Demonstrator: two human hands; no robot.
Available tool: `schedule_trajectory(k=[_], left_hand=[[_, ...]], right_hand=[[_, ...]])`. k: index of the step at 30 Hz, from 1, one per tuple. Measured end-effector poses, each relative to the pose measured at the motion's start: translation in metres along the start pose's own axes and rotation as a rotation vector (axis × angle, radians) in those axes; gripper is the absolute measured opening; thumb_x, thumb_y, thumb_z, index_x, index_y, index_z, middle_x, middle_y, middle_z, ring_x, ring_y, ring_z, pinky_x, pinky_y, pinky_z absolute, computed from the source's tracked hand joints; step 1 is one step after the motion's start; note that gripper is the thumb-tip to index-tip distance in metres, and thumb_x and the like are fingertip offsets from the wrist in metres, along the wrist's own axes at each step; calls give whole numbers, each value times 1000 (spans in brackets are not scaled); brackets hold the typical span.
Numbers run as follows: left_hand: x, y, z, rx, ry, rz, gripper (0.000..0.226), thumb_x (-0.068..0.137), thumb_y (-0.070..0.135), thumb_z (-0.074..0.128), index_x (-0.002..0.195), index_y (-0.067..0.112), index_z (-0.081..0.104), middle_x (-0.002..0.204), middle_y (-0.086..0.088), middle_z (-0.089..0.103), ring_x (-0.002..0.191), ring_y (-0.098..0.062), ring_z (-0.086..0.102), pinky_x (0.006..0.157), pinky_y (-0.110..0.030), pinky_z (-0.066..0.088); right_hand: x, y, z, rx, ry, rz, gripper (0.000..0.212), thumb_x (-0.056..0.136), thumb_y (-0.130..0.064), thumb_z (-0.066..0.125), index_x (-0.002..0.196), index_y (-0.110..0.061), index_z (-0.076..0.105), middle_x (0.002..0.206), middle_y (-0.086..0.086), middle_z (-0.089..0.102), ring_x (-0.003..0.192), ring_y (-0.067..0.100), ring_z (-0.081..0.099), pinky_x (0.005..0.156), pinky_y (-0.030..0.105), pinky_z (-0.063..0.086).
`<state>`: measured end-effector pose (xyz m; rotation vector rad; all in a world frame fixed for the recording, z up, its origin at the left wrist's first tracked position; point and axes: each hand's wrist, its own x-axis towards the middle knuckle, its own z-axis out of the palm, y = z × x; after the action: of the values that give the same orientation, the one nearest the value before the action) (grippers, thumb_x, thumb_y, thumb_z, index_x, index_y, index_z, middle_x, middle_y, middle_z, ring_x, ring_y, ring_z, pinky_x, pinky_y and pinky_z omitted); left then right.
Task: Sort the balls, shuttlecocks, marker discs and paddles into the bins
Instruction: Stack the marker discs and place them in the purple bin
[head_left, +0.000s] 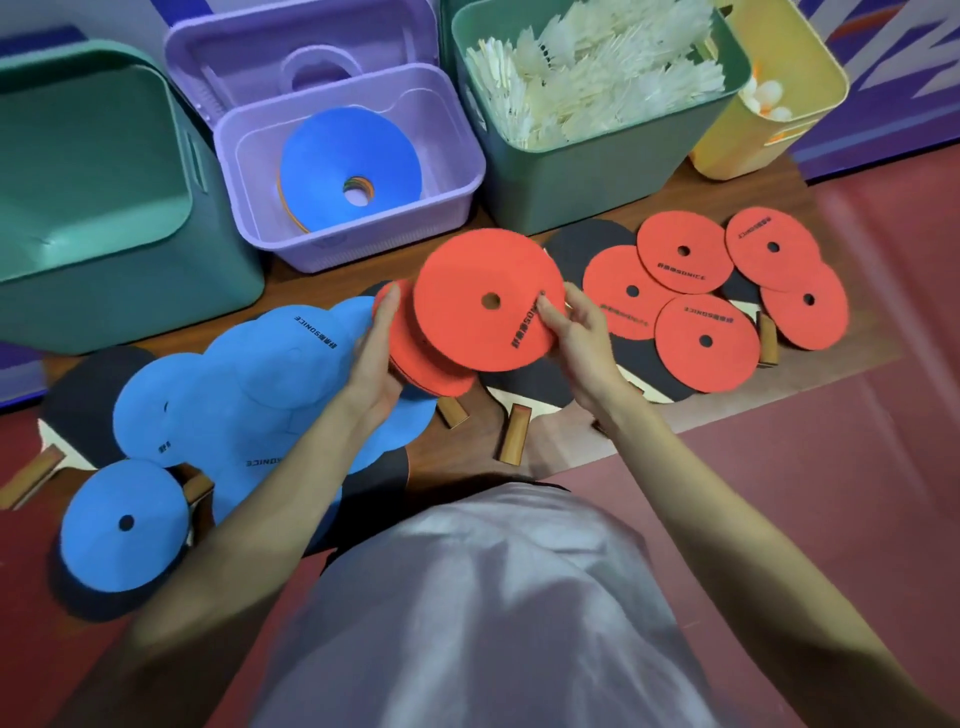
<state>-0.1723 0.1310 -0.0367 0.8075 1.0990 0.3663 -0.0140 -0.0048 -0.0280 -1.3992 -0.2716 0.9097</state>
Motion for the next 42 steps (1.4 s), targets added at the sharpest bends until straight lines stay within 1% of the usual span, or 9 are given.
schedule_trajectory(k=[8, 12, 20, 24, 30, 34, 37, 39, 42], left_hand=[[3, 18, -11, -55, 106, 75, 20, 85, 10, 70, 104, 13, 66, 98, -5, 73, 94, -22, 69, 80, -37, 55], [13, 33, -13, -33, 112, 134, 26, 86, 11, 69, 112, 7, 66, 110, -12, 70, 102, -25, 67, 89, -39, 54], [43, 89, -6, -89, 119, 179, 23, 89, 9, 63, 112, 5, 65, 101, -7, 72, 91, -18, 70, 79, -31, 56], [64, 121, -4, -167, 84, 189, 28, 91, 12, 60, 117, 1, 63, 115, -16, 68, 106, -27, 66, 92, -40, 54], [110, 163, -15, -157, 134, 206, 33, 85, 13, 65, 117, 4, 61, 101, -12, 73, 94, -26, 69, 87, -41, 56], [142, 180, -25, 6, 157, 210, 10, 92, 7, 60, 101, 6, 64, 68, 5, 72, 68, -9, 68, 74, -27, 57], [166, 182, -44, 348, 243, 185, 14, 81, 15, 66, 68, 16, 59, 52, 6, 59, 57, -13, 56, 65, -28, 48], [174, 181, -51, 621, 331, 176, 15, 65, 17, 58, 56, 16, 45, 55, -1, 45, 62, -21, 43, 63, -30, 40], [179, 178, -53, 838, 392, 156, 23, 74, 1, 52, 59, 15, 41, 62, -3, 41, 70, -24, 41, 61, -28, 34]], right_hand=[[32, 31, 39, -568, -115, -117, 19, 90, -19, 65, 102, -4, 62, 93, 6, 66, 81, 15, 58, 73, 30, 47], [55, 26, 47, -584, -97, -99, 18, 85, -23, 71, 94, -13, 58, 86, 1, 64, 79, 17, 59, 74, 33, 49], [105, -2, 71, -610, -170, -204, 28, 87, -35, 65, 104, -13, 64, 93, 3, 68, 81, 11, 61, 75, 26, 50], [140, -24, 93, -594, -197, -278, 27, 93, -28, 57, 110, -8, 65, 83, -3, 67, 72, 2, 60, 69, 24, 48], [197, -48, 128, -677, -204, -314, 24, 91, -14, 39, 75, -18, 57, 55, -7, 46, 54, 13, 43, 58, 35, 40], [231, -56, 150, -856, -203, -292, 39, 91, -9, 44, 55, -23, 37, 52, 1, 42, 54, 22, 41, 56, 29, 31], [250, -49, 158, -991, -196, -248, 28, 91, -5, 45, 64, -10, 49, 66, 10, 50, 65, 27, 42, 61, 33, 32], [258, -42, 162, -1065, -217, -205, 19, 89, -3, 42, 76, 0, 56, 70, 11, 51, 68, 29, 41, 64, 35, 37], [262, -33, 168, -1176, -283, -158, 21, 87, 0, 39, 84, 5, 58, 73, 12, 52, 70, 31, 44, 68, 38, 41]])
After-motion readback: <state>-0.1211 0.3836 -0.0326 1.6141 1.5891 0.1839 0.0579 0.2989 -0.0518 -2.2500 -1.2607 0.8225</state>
